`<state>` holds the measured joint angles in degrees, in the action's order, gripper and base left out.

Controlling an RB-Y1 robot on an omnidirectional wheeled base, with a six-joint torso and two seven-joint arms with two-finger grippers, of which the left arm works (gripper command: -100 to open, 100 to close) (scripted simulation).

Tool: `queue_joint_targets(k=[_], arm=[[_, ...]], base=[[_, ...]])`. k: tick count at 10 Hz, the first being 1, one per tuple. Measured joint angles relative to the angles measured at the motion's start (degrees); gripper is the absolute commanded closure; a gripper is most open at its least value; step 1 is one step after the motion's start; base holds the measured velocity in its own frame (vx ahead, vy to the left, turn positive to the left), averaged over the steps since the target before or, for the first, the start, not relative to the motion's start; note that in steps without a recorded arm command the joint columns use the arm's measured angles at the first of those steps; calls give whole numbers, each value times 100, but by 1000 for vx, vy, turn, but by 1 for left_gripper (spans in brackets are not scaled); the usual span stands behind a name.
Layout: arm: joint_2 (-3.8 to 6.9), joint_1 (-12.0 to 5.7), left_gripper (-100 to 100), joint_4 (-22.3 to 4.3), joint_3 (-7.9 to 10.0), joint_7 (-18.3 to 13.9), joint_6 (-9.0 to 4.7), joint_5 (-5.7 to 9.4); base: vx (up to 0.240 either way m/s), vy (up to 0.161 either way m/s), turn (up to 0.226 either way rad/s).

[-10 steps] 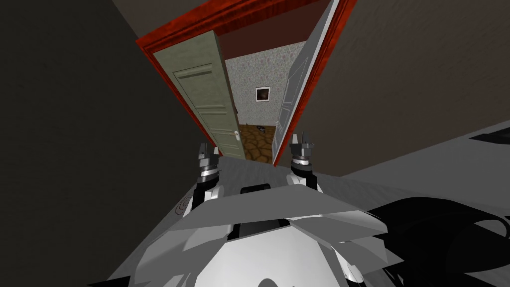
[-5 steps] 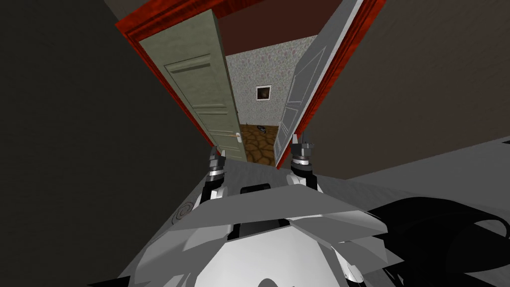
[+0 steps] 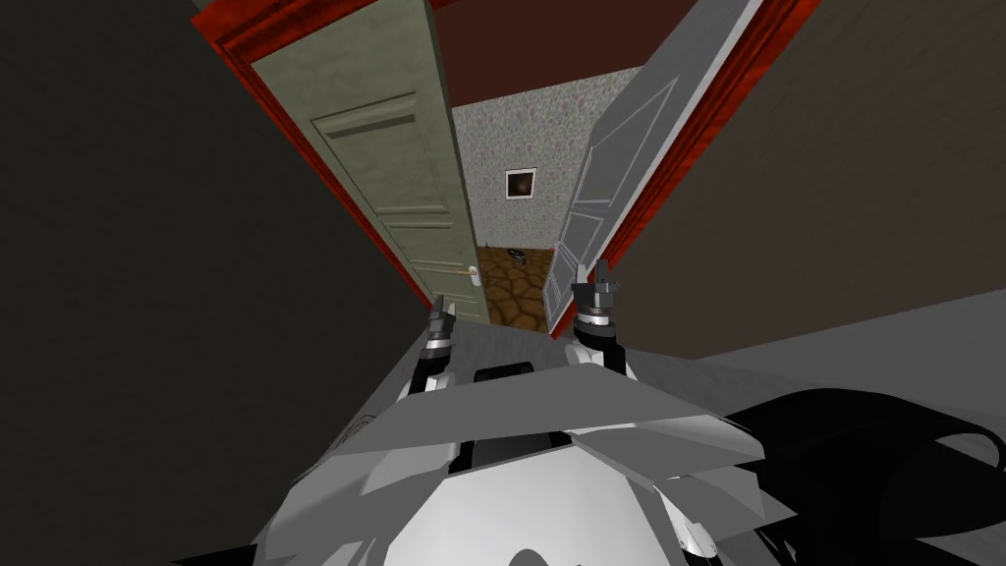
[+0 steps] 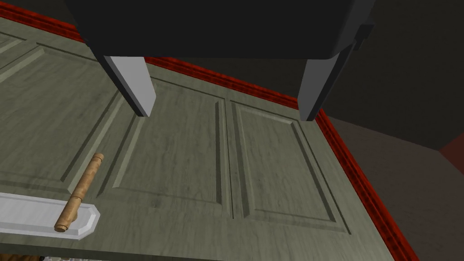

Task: Push the door open

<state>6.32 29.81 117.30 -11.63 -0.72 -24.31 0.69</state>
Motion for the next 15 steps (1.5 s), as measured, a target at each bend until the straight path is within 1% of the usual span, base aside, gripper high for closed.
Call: queue_joint_targets(k=[1, 3, 4, 5, 6, 8, 11, 12, 13, 14, 15], arm=[[14, 8, -100, -106, -98, 21, 27, -11], [71, -51, -100, -381, -240, 43, 80, -8], [113, -29, -100, -425, -316, 44, 142, -3], [150, 1, -100, -559, -401, 51, 128, -4], [181, 43, -100, -608, -490, 65, 151, -10], [207, 6, -100, -813, -600, 85, 185, -11], [292, -15, -100, -1203, -812, 101, 198, -4], [336, -3, -100, -1258, -883, 101, 247, 1], [353, 1, -100, -1320, -951, 109, 297, 0], [348, 2, -100, -1404, -1030, 132, 333, -12], [352, 2, -100, -1525, -1100, 152, 331, -18]], base=[[189, 119, -32], [192, 154, -33], [188, 147, -26], [204, 136, -27], [161, 101, -17], [159, 110, -22], [233, 126, -30], [235, 136, -20], [230, 115, -29], [237, 101, -20], [218, 100, -14]])
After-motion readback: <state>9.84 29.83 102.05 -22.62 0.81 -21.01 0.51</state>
